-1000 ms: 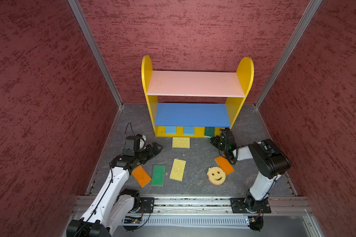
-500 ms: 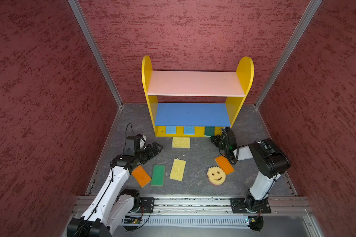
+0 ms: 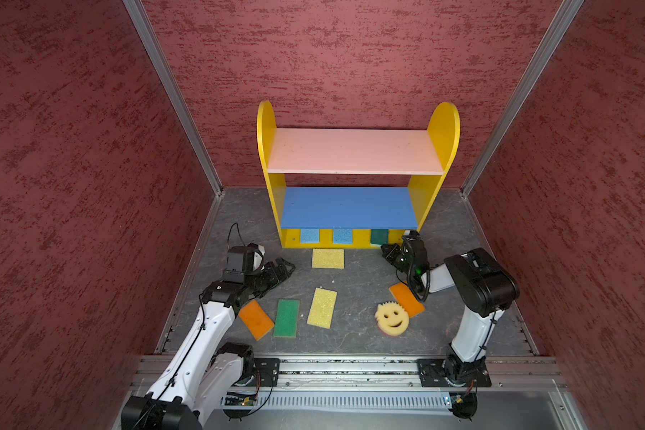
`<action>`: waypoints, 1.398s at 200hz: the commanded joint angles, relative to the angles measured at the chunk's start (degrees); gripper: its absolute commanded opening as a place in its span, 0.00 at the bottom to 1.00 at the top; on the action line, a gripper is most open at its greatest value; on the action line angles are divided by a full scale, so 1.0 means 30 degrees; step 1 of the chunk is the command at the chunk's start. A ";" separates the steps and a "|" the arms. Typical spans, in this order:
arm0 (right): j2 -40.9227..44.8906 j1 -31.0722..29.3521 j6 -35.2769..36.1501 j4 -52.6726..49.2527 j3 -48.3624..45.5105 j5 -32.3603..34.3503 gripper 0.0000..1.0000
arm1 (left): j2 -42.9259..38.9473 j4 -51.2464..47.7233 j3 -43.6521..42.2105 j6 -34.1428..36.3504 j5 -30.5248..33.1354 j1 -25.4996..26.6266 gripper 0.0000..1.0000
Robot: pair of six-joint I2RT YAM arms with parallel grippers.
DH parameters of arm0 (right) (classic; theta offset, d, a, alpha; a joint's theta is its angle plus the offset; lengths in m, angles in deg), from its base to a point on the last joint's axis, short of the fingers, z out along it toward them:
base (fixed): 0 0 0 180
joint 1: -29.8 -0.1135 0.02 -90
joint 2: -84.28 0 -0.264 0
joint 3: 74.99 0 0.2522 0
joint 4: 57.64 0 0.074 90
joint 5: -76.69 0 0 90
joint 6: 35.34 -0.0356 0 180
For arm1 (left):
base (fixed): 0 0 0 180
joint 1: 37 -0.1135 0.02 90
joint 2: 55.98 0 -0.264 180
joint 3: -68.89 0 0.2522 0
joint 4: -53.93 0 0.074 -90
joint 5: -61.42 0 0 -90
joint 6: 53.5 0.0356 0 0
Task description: Place and organize the cleaning sponges onto the shelf
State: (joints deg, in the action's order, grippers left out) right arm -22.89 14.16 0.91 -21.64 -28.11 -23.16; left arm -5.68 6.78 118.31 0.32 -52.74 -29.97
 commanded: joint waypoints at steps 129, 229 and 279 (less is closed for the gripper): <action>-0.0655 0.0533 -0.0639 -0.0647 0.1405 0.2879 0.00 | 0.0516 0.0699 -0.0199 -0.0048 -0.0112 -0.0028 0.95; -0.1118 0.0496 -0.1208 -0.0245 0.1742 0.2755 0.00 | 0.0587 0.0681 -0.0110 -0.0126 -0.0156 0.0060 0.95; -0.1196 0.0496 -0.1475 -0.0009 0.1727 0.2945 0.00 | 0.0614 0.0728 -0.0051 -0.0164 -0.0149 0.0060 0.95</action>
State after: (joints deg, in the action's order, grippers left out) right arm -26.09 14.16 -1.04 -23.63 -24.09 -17.97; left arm -3.80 7.83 118.31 0.26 -52.74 -29.93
